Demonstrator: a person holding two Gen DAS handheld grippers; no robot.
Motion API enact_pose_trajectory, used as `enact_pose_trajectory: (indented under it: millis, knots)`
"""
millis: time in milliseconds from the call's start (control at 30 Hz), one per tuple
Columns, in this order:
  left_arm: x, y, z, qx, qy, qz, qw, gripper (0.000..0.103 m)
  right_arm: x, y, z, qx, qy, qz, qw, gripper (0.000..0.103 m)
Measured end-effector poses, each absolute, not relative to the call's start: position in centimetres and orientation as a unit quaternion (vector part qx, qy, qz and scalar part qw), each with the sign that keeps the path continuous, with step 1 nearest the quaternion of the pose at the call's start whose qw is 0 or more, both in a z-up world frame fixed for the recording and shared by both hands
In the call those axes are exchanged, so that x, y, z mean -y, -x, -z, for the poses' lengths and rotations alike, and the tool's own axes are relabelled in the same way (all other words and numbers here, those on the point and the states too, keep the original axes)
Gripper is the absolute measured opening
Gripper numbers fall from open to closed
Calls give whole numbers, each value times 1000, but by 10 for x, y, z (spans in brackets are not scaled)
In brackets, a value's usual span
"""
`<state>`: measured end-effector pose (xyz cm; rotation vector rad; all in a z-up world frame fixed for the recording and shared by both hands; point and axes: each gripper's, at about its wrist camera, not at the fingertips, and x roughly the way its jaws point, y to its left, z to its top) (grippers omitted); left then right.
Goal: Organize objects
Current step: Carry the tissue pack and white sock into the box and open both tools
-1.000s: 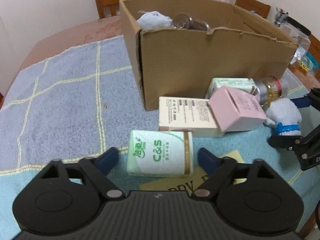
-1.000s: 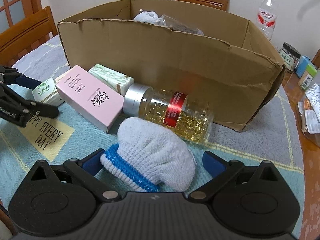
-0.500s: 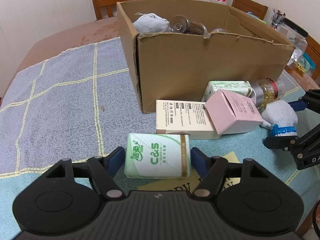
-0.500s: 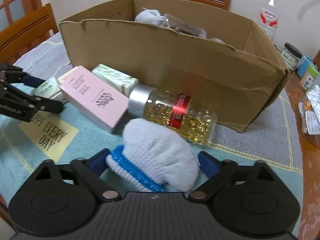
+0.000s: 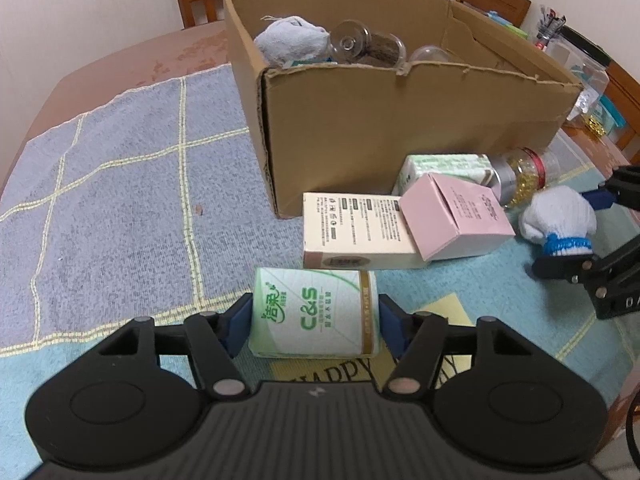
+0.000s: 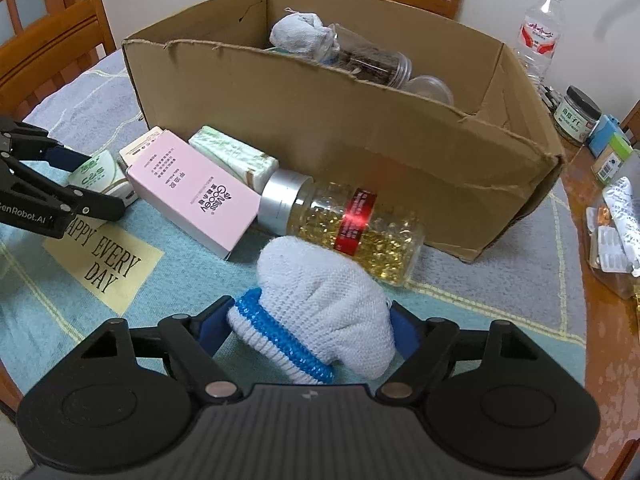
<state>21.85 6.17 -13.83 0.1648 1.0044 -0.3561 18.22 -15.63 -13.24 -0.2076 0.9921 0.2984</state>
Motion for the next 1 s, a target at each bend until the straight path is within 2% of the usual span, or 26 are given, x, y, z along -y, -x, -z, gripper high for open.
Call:
enact_pose_trajectory:
  millis: [200, 533, 1000]
  knots:
    - [-63, -216, 126, -481, -85, 178, 854, 64, 167, -185, 120, -484, 84, -138, 860, 83]
    - [-65, -216, 70, -471, -100, 210, 851, 64, 176, -188, 75, -495, 59, -153, 853, 83]
    - [-25, -263, -11, -401, -81, 258, 876, 64, 185, -211, 12, -447, 50, -173, 876, 83]
